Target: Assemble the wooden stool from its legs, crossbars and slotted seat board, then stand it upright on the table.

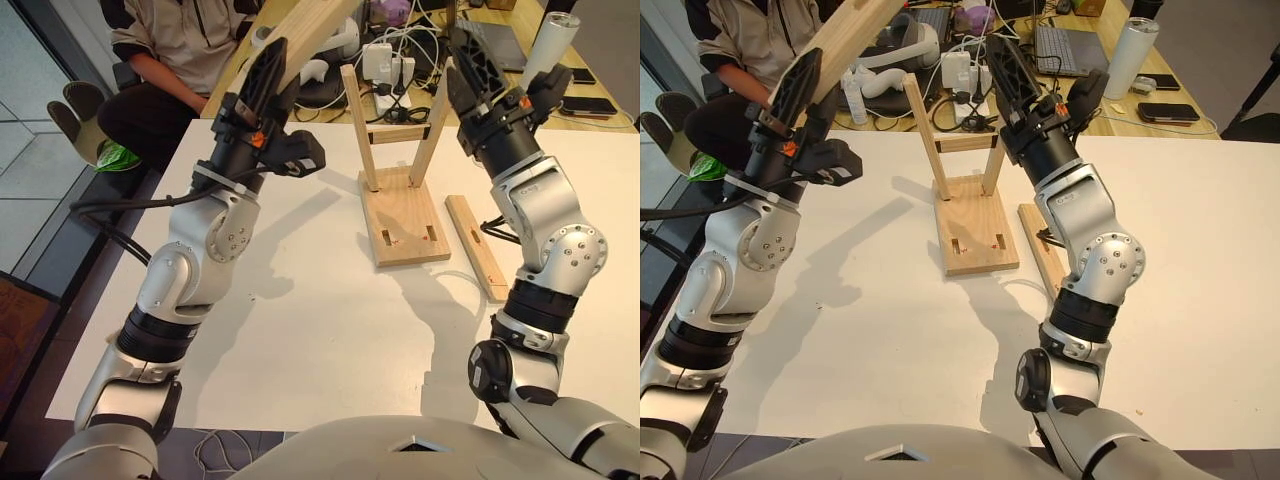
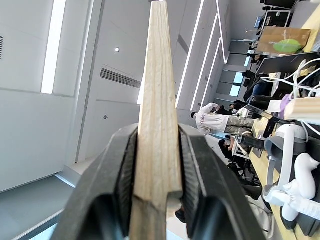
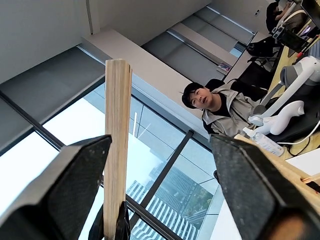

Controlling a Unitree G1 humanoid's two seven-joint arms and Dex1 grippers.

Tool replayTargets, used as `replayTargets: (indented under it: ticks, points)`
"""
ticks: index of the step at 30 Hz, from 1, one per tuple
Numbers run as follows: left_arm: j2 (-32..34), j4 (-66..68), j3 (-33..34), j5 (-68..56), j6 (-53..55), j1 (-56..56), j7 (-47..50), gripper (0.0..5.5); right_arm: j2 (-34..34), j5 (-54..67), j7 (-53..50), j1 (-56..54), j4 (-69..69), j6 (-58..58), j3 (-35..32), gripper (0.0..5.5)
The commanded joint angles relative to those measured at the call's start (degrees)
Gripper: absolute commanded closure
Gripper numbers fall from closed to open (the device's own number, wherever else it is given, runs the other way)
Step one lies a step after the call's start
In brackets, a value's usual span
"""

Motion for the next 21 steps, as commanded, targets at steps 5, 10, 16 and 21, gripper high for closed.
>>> replayTargets:
  ticks: [5, 10, 16, 21]
  points:
    - [-2.73, -2.01, -1.73, 3.32, -6.53, 2.14, -0.57, 4.48, 2.92, 8.40, -1.60, -9.13, 6.41, -4.29, -0.13, 1.84]
    - [-3.78, -2.10, -1.34, 4.66, -8.46, 4.37, -0.59, 4.48, 2.25, 10.93, -0.30, -9.04, 5.79, -3.34, 1.27, 1.84]
    - [-3.90, -0.79, -0.08, 5.59, -10.46, 5.51, -0.24, 4.48, 0.69, 11.85, -0.16, -7.41, 5.32, -3.70, 1.16, 2.49]
    - [-4.08, -0.28, 0.63, 6.28, -11.74, 6.26, -0.10, 4.48, -0.76, 12.12, -0.09, -6.61, 4.87, -4.05, 0.75, 3.41]
